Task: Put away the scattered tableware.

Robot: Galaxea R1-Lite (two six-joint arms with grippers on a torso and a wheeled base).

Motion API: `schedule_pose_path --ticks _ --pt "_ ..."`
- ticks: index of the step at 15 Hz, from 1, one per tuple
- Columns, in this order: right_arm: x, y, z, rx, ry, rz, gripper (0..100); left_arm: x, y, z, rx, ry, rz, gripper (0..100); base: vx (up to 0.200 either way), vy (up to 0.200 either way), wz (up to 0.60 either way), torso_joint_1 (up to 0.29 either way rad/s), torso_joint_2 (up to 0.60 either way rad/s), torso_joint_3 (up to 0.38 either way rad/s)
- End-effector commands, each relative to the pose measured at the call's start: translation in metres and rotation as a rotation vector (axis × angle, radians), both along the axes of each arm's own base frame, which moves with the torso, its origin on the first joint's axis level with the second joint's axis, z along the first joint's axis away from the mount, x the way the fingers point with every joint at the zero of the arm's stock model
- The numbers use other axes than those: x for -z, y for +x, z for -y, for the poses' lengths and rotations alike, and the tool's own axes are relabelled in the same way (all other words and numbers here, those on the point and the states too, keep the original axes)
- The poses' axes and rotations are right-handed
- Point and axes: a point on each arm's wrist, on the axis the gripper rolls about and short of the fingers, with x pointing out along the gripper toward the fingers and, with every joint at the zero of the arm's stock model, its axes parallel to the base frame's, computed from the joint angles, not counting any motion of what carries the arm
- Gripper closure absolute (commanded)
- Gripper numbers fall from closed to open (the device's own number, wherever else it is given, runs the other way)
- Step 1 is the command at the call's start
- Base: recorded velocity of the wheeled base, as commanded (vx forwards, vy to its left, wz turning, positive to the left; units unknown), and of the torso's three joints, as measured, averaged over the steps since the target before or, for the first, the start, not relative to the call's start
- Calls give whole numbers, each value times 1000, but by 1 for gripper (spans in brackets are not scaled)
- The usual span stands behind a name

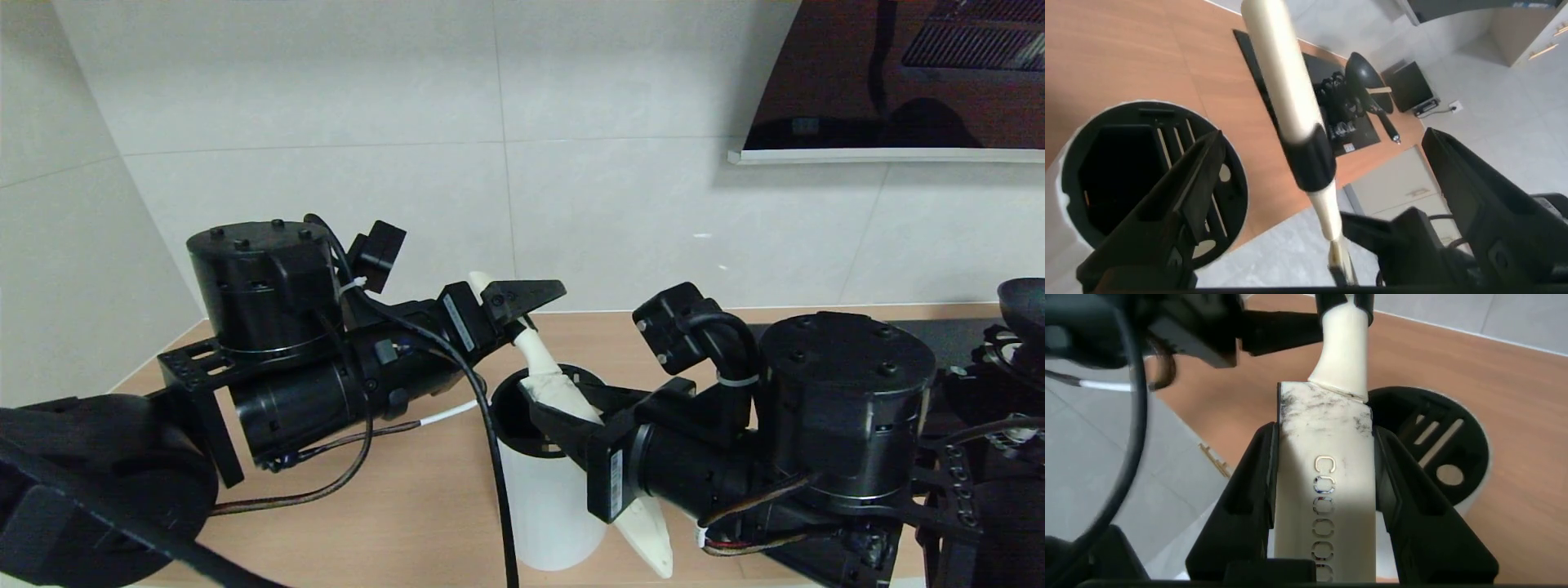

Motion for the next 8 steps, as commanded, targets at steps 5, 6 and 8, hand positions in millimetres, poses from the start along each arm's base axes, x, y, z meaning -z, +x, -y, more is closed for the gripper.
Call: schedule_pose_path --ticks 5,6,8 --pt "3 0 -1 -2 -8 -5 100 -1 -2 0 4 -2 3 100 0 0 0 0 0 0" --pt "3 0 -1 -2 -8 -5 100 -2 -2 0 4 -3 4 100 0 0 0 0 0 0" --pt "2 0 -1 -2 -1 -1 100 -2 -2 0 6 -3 4 100 0 0 0 0 0 0"
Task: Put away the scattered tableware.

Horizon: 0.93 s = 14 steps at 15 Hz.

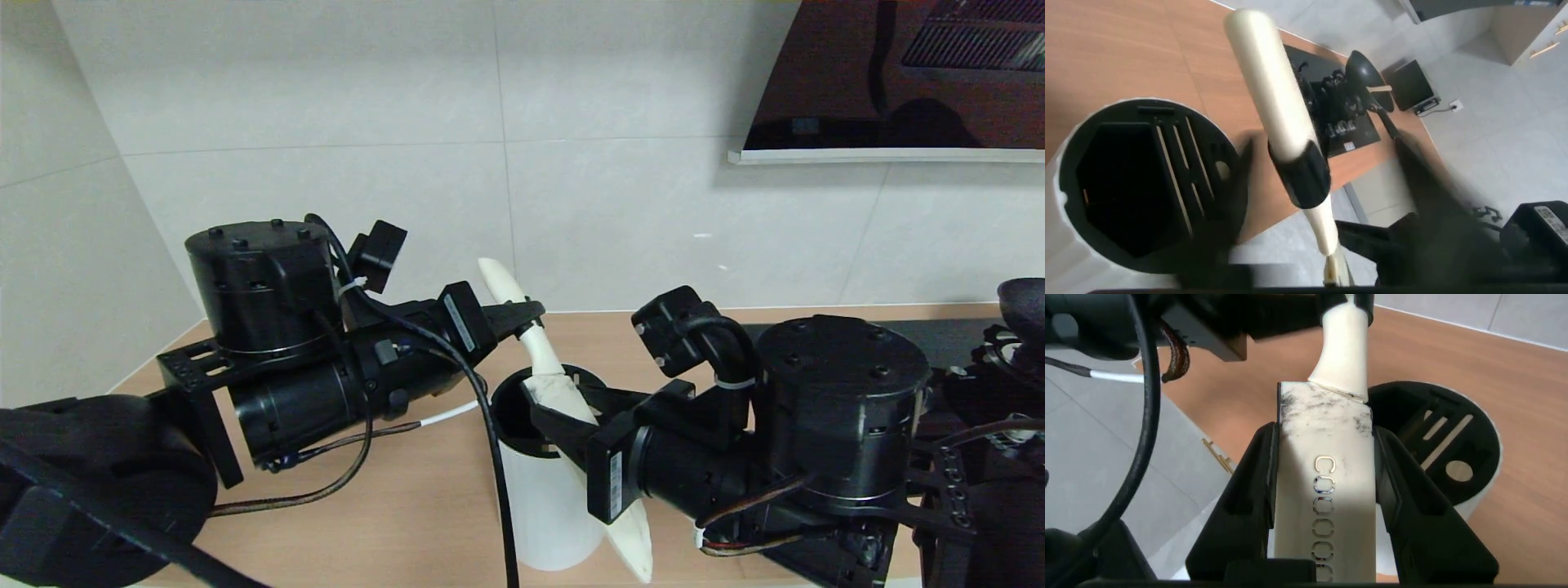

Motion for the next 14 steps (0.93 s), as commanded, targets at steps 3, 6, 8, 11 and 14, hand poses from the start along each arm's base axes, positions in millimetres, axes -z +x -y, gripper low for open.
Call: schedule_pose_path --ticks 3,6,8,11,14 --pt "-1 0 0 0 6 2 100 -1 -1 0 0 -1 1 100 0 0 0 0 0 0" --pt "-1 0 0 1 9 -3 100 -2 -1 -1 3 -2 2 100 0 0 0 0 0 0" --pt "-1 0 0 4 10 -2 100 -1 -2 1 9 0 0 100 0 0 0 0 0 0" --pt "0 0 0 4 7 -4 100 -2 -3 2 14 -3 4 100 0 0 0 0 0 0" --pt "0 1 0 12 9 -3 0 -3 -8 7 34 -2 9 100 0 0 0 0 0 0"
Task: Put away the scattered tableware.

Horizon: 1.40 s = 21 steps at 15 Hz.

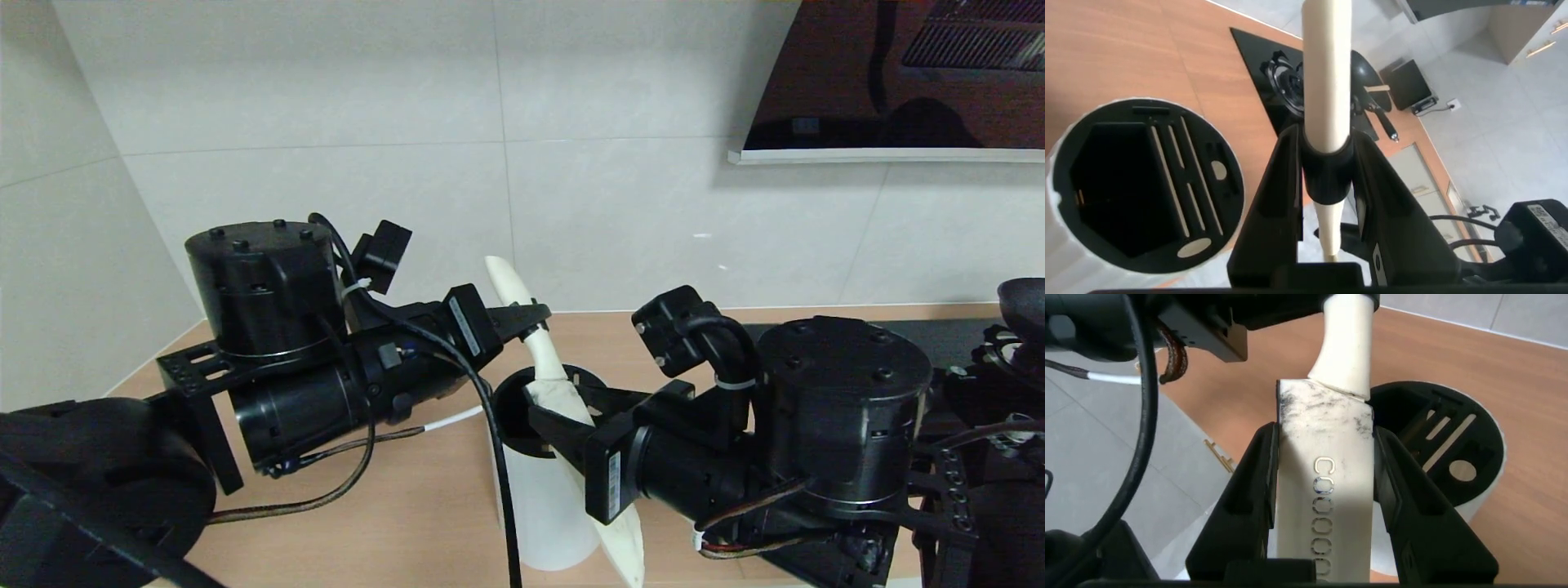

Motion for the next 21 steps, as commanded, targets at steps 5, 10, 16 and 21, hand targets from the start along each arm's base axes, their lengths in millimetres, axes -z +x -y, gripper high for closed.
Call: schedule_pose_path --ticks 5,10,16,21 --pt "-2 0 2 10 3 4 0 -16 -12 -2 20 -19 47 100 0 0 0 0 0 0" --pt "-22 6 30 86 50 45 0 -52 -17 -15 -131 58 76 100 0 0 0 0 0 0" --pt "-34 20 53 174 78 75 0 -77 -17 -23 -369 236 113 100 0 0 0 0 0 0" --pt "-31 22 53 175 67 68 0 -89 -27 -8 -562 517 316 100 0 0 0 0 0 0"
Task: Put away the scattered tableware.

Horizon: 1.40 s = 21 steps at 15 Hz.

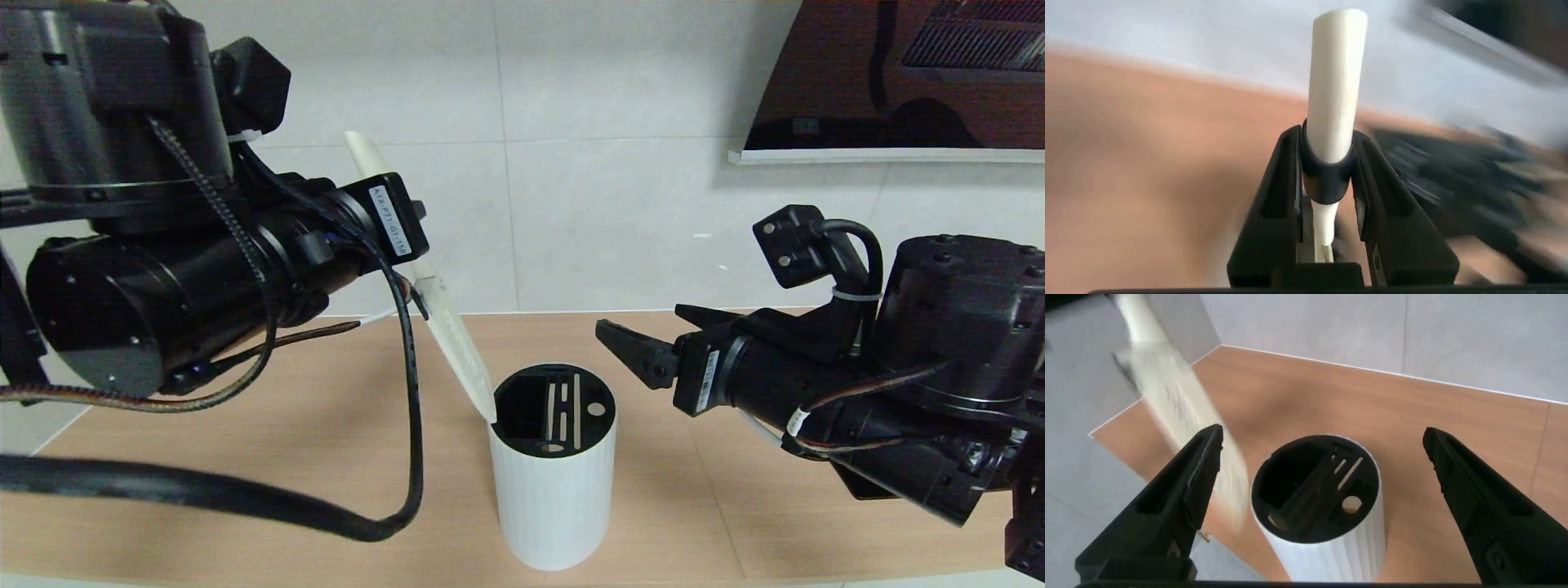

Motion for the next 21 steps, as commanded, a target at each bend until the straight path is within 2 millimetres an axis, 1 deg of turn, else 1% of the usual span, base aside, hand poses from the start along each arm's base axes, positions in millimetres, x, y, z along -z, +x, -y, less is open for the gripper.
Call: schedule_pose_path --ticks 1,3,4,6,7,9,14,17,18,19,21 --pt "1 2 1 6 -2 -2 0 3 -13 13 17 20 33 100 0 0 0 0 0 0" --pt "1 2 1 9 -2 -2 0 7 -14 15 16 40 75 100 0 0 0 0 0 0" --pt "0 2 2 8 -1 -1 0 12 -14 16 17 75 131 100 0 0 0 0 0 0" --pt "0 4 3 17 -1 -1 0 25 -8 22 -10 142 246 100 0 0 0 0 0 0" --pt "1 5 4 22 -2 -2 0 28 -7 24 -23 152 260 100 0 0 0 0 0 0" --pt "3 7 3 23 -6 -6 0 37 1 35 -58 161 302 100 0 0 0 0 0 0" --pt "3 7 3 23 -6 -6 0 40 -8 46 -13 146 299 100 0 0 0 0 0 0" --pt "3 7 3 23 -6 -6 0 48 -9 55 16 141 275 100 0 0 0 0 0 0" --pt "3 8 2 23 -7 -7 0 56 -7 61 27 150 257 100 0 0 0 0 0 0" --pt "3 8 2 23 -7 -7 0 61 -6 63 32 155 248 100 0 0 0 0 0 0" --pt "3 8 3 25 -7 -7 0 63 -6 64 33 162 242 100 0 0 0 0 0 0"
